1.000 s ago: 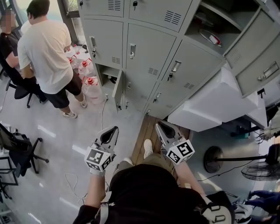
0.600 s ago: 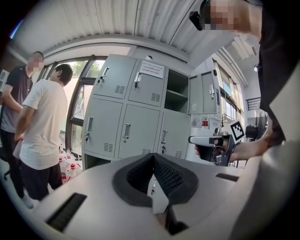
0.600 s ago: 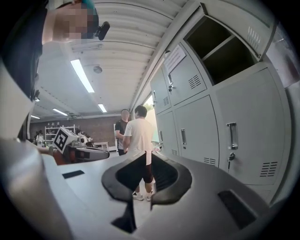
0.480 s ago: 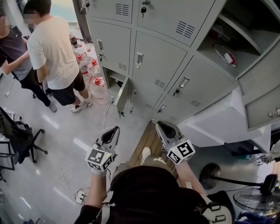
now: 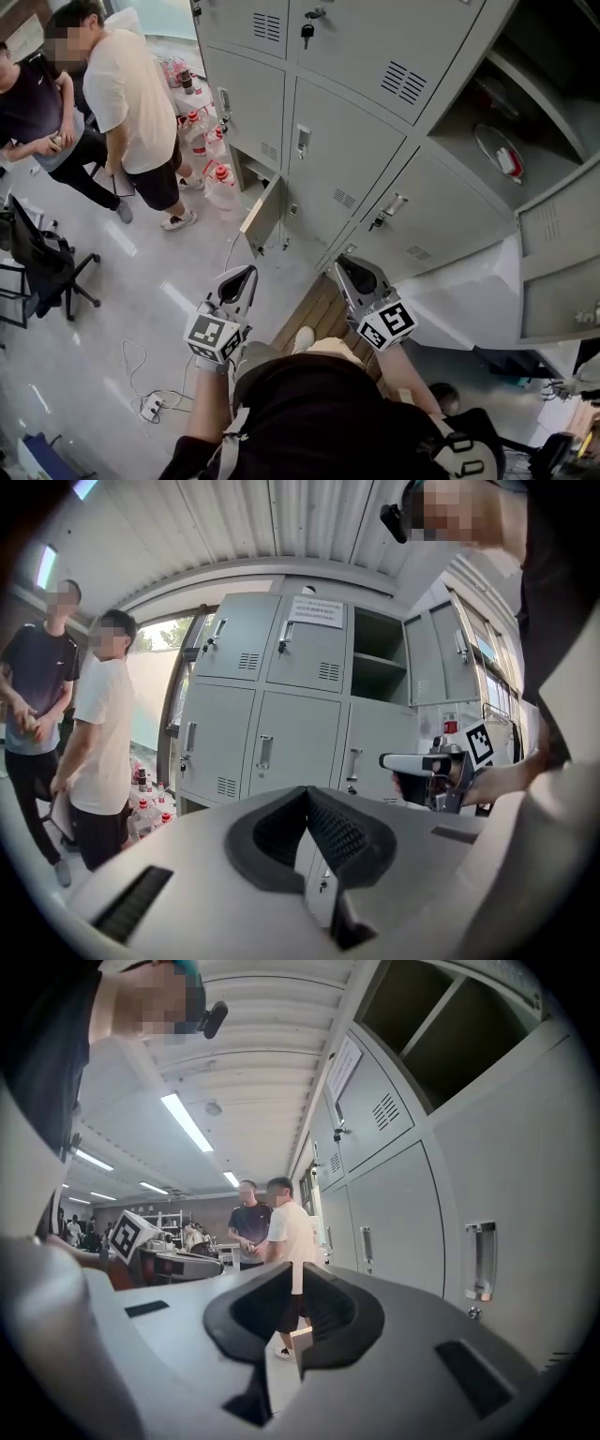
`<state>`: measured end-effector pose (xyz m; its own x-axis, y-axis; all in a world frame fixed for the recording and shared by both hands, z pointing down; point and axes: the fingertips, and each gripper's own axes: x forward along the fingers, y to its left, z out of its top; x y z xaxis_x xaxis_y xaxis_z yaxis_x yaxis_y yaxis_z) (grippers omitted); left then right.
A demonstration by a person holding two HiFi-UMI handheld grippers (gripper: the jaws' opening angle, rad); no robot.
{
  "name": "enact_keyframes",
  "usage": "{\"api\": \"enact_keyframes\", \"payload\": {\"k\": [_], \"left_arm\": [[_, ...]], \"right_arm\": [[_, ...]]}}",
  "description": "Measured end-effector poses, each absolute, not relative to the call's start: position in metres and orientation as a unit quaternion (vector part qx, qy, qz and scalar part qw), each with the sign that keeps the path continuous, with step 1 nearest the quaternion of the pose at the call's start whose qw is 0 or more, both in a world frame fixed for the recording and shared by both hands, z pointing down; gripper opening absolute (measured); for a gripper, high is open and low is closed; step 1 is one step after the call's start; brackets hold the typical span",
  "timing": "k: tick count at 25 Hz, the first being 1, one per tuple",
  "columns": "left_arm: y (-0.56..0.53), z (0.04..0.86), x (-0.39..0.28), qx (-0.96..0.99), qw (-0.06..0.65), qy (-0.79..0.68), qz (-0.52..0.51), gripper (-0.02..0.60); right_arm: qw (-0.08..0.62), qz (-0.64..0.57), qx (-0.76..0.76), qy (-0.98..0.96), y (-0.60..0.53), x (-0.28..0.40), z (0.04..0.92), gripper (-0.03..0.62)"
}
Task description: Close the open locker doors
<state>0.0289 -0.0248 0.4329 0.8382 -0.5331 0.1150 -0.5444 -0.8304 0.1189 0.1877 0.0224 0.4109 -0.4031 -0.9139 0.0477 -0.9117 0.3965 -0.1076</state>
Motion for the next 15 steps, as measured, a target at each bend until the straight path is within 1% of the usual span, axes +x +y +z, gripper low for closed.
{"api": "enact_keyframes", "payload": {"k": [8,15], "left_arm": [[-0.028,0.427,0.053,0.959,0.068,-0.272,0.039,0.008],[-0.034,0.421,0.074,0.971,0.066,-0.225,0.042,0.006]], "right_arm": [[0.016,-0.049,-0.552,0.832,0.019,0.207,0.404,0.043],[0.024,-0.044,-0.590,0.806,0.027,0.222,0.396,0.043]]}}
